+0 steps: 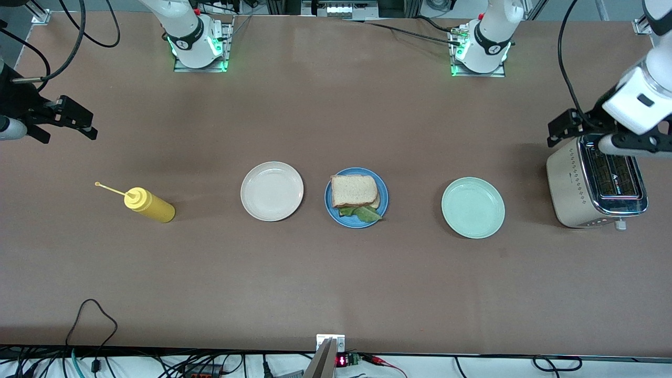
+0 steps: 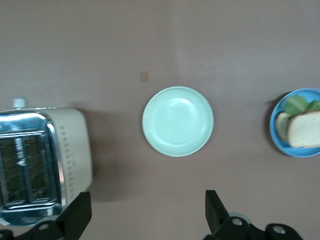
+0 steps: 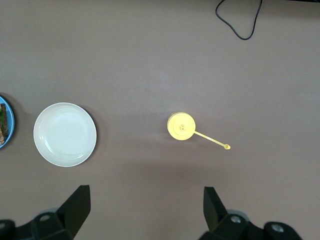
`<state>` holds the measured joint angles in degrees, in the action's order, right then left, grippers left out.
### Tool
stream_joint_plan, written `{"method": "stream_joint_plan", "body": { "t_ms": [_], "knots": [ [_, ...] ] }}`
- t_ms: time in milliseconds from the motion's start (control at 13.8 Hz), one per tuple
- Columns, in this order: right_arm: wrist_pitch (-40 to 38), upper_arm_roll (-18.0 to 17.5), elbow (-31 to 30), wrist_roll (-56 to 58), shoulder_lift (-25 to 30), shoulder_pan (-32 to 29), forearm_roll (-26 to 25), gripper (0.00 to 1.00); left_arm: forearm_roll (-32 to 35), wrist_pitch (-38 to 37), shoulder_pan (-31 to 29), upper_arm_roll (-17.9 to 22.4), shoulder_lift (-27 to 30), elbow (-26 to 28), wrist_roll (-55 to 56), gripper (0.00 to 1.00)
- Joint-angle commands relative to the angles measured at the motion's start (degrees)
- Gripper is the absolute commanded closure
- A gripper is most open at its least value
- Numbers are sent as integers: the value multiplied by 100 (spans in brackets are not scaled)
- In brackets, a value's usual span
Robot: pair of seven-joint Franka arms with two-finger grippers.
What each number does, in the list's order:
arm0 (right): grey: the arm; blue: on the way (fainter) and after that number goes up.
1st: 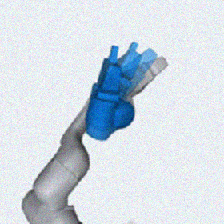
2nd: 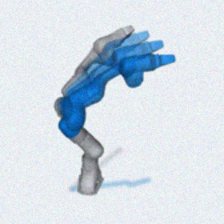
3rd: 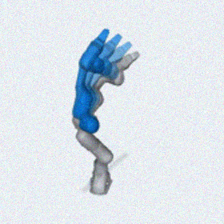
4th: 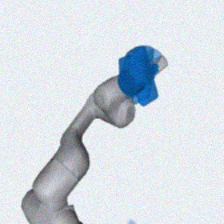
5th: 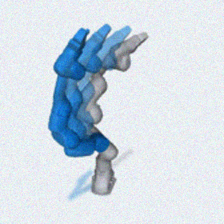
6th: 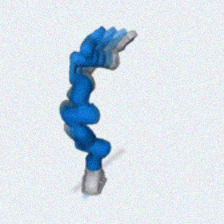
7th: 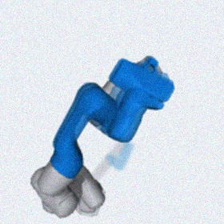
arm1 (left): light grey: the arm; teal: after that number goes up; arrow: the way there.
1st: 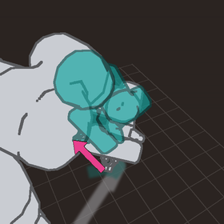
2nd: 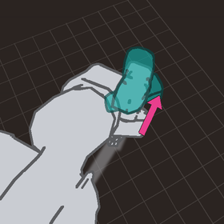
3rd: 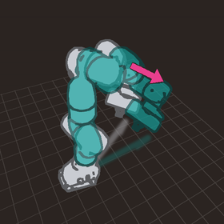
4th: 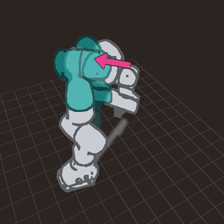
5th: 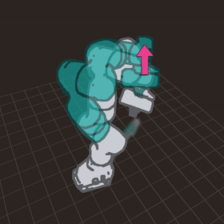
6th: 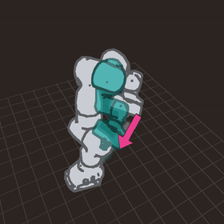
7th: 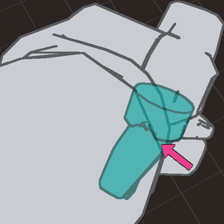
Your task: Make sandwich in blue plate with both arms
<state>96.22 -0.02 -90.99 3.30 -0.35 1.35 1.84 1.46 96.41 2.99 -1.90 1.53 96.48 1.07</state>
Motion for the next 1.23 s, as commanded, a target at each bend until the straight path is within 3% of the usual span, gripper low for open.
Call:
{"method": "stream_joint_plan", "body": {
  "t_ms": [0, 1159],
  "knots": [
    [-86, -25, 134, 57, -27, -47, 27, 0, 268, -87, 185, 84, 155, 161, -19, 0],
    [-51, -25, 187, 48, -62, -12, -17, 0, 21, -395, 176, 49, 146, 143, -90, 0]
  ]
}}
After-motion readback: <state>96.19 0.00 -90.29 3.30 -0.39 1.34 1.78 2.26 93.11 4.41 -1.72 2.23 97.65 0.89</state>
